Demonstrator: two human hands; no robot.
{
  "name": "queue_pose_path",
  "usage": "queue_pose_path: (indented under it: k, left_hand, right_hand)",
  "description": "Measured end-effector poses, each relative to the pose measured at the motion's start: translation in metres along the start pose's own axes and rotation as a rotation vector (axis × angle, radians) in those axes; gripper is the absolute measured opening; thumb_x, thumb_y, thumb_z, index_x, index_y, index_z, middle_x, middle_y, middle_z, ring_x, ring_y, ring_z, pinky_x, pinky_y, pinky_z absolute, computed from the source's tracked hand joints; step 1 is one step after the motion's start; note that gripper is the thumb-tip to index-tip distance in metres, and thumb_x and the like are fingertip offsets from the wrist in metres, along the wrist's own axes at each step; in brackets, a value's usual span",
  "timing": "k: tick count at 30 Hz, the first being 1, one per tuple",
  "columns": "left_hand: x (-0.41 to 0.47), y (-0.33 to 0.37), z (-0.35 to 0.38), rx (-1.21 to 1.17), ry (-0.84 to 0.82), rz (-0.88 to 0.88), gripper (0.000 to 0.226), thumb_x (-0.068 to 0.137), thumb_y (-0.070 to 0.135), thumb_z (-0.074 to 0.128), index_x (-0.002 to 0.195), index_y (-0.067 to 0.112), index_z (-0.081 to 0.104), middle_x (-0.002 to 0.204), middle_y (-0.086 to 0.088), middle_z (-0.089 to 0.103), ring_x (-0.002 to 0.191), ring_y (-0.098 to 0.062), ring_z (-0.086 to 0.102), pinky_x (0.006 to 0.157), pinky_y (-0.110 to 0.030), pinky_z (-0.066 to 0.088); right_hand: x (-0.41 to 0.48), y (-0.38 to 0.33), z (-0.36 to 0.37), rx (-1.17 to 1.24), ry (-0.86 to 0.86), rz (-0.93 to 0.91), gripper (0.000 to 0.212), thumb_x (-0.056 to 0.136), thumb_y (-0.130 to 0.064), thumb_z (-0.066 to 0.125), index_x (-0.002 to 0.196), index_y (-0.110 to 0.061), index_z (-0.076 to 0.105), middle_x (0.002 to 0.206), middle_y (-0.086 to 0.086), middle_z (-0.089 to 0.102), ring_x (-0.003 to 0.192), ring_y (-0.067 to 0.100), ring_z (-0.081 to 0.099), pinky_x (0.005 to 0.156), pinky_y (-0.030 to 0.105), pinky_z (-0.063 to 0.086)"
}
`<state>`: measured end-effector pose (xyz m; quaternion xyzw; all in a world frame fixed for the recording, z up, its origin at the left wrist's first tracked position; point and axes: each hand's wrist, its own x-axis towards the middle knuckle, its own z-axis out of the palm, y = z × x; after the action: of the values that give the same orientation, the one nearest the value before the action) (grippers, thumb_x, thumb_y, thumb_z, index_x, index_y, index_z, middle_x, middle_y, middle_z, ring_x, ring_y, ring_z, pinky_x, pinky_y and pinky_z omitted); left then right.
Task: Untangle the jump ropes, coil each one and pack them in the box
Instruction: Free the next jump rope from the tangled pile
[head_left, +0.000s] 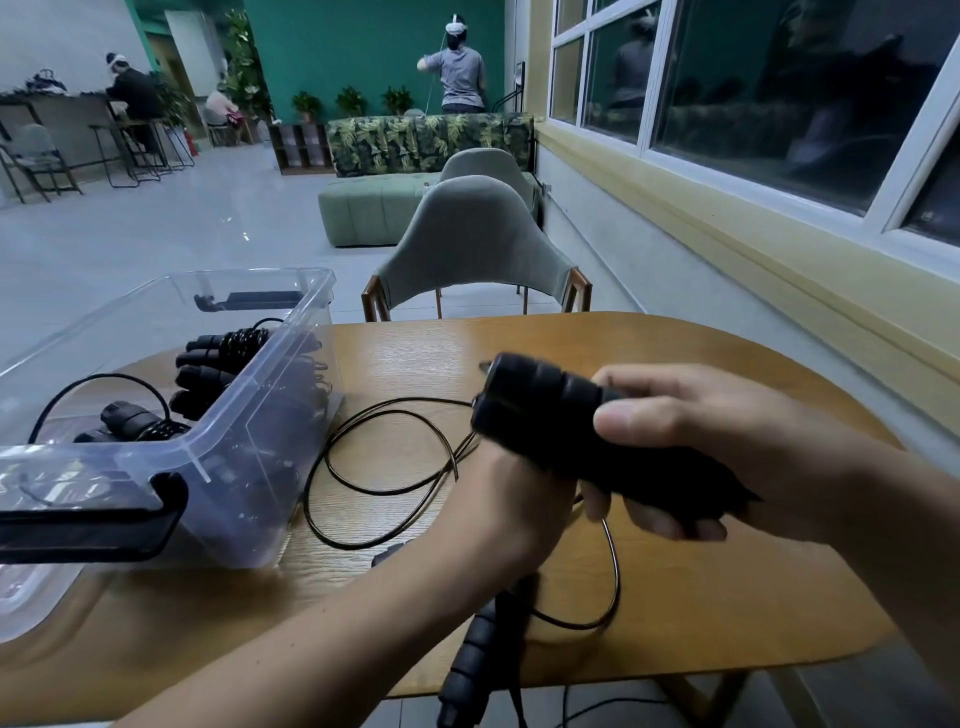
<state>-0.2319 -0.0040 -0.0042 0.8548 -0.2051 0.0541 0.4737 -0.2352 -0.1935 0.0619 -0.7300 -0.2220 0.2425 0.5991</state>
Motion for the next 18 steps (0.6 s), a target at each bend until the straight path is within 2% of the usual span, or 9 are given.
queue_pose_path:
  k: [2,4,6,9,11,14,16,18]
  left_hand:
    - [-0.002,0.004,0.000,-0.016,-0.002,-0.031,0.054,0.113,0.034,0.040,0.061,0.035,0.056,0.056,0.016,0.055,0.054,-0.004,0.050,0.053,-0.021,0.035]
    - [-0.004,0.008,0.001,0.036,0.000,0.002,0.048,0.113,0.049,0.030,0.074,0.036,0.055,0.065,0.019,0.058,0.062,-0.005,0.053,0.057,-0.024,0.036]
    - [-0.005,0.007,0.005,0.106,-0.004,0.023,0.043,0.113,0.048,0.031,0.084,0.029,0.056,0.070,0.019,0.059,0.070,-0.008,0.055,0.063,-0.027,0.040]
    - [-0.005,0.004,0.009,0.208,-0.012,0.018,0.037,0.110,0.048,0.040,0.085,0.023,0.052,0.075,0.005,0.061,0.073,-0.013,0.057,0.071,-0.044,0.048]
    - [-0.007,0.005,0.007,0.266,-0.067,0.011,0.033,0.108,0.049,0.046,0.083,0.026,0.048,0.076,0.003,0.059,0.072,-0.014,0.056,0.067,-0.038,0.048]
    - [-0.008,0.009,-0.001,0.331,-0.120,0.033,0.030,0.107,0.047,0.052,0.085,0.026,0.053,0.075,0.006,0.058,0.072,-0.012,0.055,0.059,-0.028,0.039]
    - [-0.007,0.011,-0.009,0.342,-0.130,0.041,0.031,0.106,0.043,0.055,0.082,0.024,0.055,0.071,0.006,0.057,0.069,-0.009,0.054,0.054,-0.024,0.033]
    - [-0.006,0.012,-0.018,0.312,-0.163,0.029,0.031,0.105,0.041,0.057,0.081,0.021,0.061,0.070,0.004,0.060,0.069,-0.008,0.056,0.053,-0.023,0.034]
  right_hand:
    - [-0.001,-0.001,-0.005,-0.025,0.132,-0.064,0.056,0.091,-0.045,0.073,0.118,0.001,0.058,0.096,0.029,0.073,0.057,0.029,0.058,0.040,0.027,0.041]
    - [-0.001,0.001,-0.012,-0.057,0.261,-0.099,0.055,0.092,-0.045,0.070,0.122,0.001,0.059,0.096,0.027,0.073,0.060,0.030,0.057,0.041,0.028,0.041]
    - [-0.001,0.004,-0.017,-0.085,0.374,-0.097,0.054,0.096,-0.045,0.073,0.125,-0.001,0.060,0.094,0.025,0.074,0.061,0.029,0.057,0.042,0.029,0.040]
    - [0.002,0.009,-0.021,-0.159,0.462,-0.058,0.047,0.092,-0.046,0.069,0.122,-0.010,0.063,0.091,0.021,0.076,0.063,0.030,0.059,0.046,0.033,0.041]
    - [0.004,0.013,-0.020,-0.219,0.489,-0.041,0.043,0.090,-0.049,0.069,0.117,-0.016,0.065,0.089,0.017,0.077,0.063,0.029,0.061,0.049,0.034,0.041]
    - [0.004,0.017,-0.019,-0.322,0.520,-0.031,0.041,0.087,-0.058,0.070,0.114,-0.026,0.066,0.085,0.011,0.078,0.062,0.025,0.062,0.052,0.038,0.044]
    - [0.005,0.020,-0.019,-0.397,0.513,-0.010,0.040,0.086,-0.063,0.068,0.111,-0.033,0.066,0.082,0.006,0.077,0.059,0.019,0.062,0.055,0.039,0.045]
    - [0.005,0.023,-0.020,-0.477,0.502,0.025,0.035,0.089,-0.063,0.066,0.110,-0.035,0.065,0.077,0.001,0.076,0.054,0.010,0.059,0.058,0.036,0.045]
